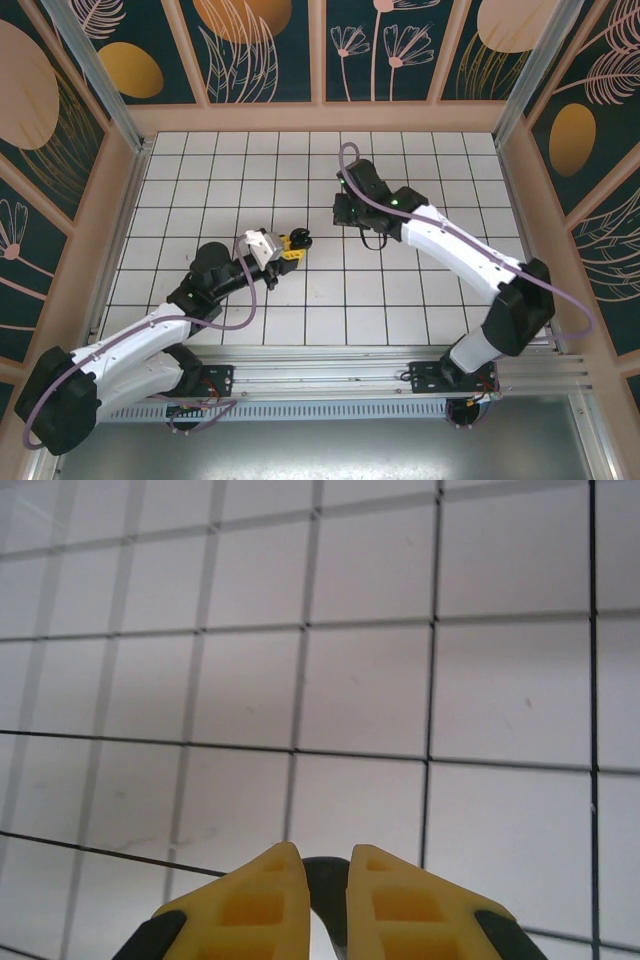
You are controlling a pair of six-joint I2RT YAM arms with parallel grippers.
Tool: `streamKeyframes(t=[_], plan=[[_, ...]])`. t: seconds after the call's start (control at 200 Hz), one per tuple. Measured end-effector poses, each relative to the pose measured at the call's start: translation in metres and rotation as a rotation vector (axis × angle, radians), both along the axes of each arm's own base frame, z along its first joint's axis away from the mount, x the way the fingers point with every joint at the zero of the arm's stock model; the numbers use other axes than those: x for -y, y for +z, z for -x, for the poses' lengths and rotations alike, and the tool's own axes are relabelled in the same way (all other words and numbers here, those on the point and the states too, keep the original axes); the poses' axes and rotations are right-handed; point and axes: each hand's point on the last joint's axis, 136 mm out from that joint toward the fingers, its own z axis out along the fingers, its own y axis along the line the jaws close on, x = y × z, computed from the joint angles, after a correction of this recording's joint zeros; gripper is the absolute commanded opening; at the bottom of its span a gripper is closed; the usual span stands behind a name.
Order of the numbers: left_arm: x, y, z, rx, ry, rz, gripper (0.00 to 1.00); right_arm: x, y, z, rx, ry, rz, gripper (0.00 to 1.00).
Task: Insert the wireless bluetooth earbuds into the charging case
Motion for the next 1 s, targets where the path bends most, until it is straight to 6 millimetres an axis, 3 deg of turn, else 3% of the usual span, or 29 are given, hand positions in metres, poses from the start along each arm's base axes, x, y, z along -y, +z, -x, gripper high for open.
streamKeyframes(t=[0.245,0.435,0.706,1.001], plan=[[0.011,0.008,-0.008,0.011,-0.022,0.012,0.00,-0.006,0.077,0.024,0.251,0.096,-0.162,0.09],[0.020,0.013,-0.013,0.015,-0.047,0.020,0.00,-0.020,0.110,0.051,0.401,0.205,-0.241,0.09],[0.027,0.030,-0.016,0.038,-0.075,0.049,0.00,-0.044,0.116,0.072,0.478,0.373,-0.285,0.09],[0.029,0.032,-0.013,0.027,-0.092,0.058,0.00,-0.059,0.112,0.082,0.483,0.487,-0.292,0.08]])
